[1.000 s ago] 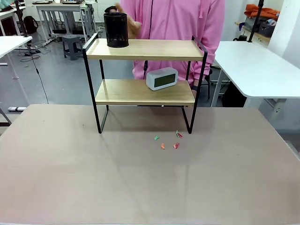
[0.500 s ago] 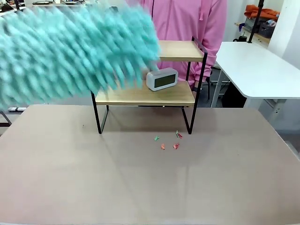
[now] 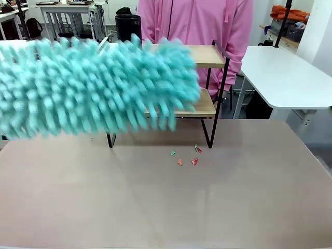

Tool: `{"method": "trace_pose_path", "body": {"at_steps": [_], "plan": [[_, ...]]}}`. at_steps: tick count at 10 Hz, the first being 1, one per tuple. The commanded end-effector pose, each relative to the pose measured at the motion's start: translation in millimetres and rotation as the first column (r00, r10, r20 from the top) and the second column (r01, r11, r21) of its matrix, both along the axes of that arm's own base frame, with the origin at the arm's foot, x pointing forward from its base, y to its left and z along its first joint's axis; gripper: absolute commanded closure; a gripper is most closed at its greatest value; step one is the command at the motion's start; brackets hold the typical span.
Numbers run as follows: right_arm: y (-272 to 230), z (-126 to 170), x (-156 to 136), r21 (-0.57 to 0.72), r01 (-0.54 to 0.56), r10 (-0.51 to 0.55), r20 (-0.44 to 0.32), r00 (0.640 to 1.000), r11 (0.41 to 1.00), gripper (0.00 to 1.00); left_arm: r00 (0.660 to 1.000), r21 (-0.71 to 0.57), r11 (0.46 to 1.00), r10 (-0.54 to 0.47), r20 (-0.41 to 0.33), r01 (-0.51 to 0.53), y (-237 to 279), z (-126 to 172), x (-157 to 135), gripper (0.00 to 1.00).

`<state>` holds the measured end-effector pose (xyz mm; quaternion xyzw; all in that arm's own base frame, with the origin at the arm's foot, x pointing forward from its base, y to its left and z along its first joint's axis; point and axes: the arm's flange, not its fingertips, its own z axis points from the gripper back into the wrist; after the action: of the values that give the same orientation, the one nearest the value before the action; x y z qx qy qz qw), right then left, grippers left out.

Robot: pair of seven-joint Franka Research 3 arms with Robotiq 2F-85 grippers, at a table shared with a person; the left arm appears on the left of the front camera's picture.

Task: Clean the shelf.
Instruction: Hand the Duster back to the human.

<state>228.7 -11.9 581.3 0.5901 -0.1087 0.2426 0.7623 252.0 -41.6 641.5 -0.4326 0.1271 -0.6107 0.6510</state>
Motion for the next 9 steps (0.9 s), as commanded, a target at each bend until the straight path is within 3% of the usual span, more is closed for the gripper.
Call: {"method": "trace_pose_path", "body": {"at_steps": [1, 3, 4, 7, 9], "plan": [[47, 1, 42, 0.016, -0.07, 0.069, 0.058, 0.996, 0.997, 0.0, 0.982, 0.045, 0.981, -0.186, -0.033, 0.187, -47, -1, 25, 0.87], [95, -12, 62, 0.022, -0.07, 0.07, 0.008, 0.997, 0.997, 0.0, 0.966, 0.132, 0.957, -0.253, -0.054, 0.259, -89, -10, 35, 0.87], [120, -22, 62, 0.045, -0.087, 0.09, -0.065, 0.994, 0.995, 0.0, 0.961, 0.144, 0.951, -0.268, -0.069, 0.275, -110, -16, 40, 0.87], [174, -36, 38, 0.049, -0.154, 0.16, -0.178, 0.971, 0.987, 0.0, 0.961, 0.168, 0.947, -0.262, -0.086, 0.273, -137, -27, 52, 0.87], [196, -43, 14, 0.05, -0.256, 0.261, -0.179, 0.949, 0.965, 0.0, 0.971, 0.149, 0.96, -0.225, -0.084, 0.235, -144, -29, 60, 0.87]]}}
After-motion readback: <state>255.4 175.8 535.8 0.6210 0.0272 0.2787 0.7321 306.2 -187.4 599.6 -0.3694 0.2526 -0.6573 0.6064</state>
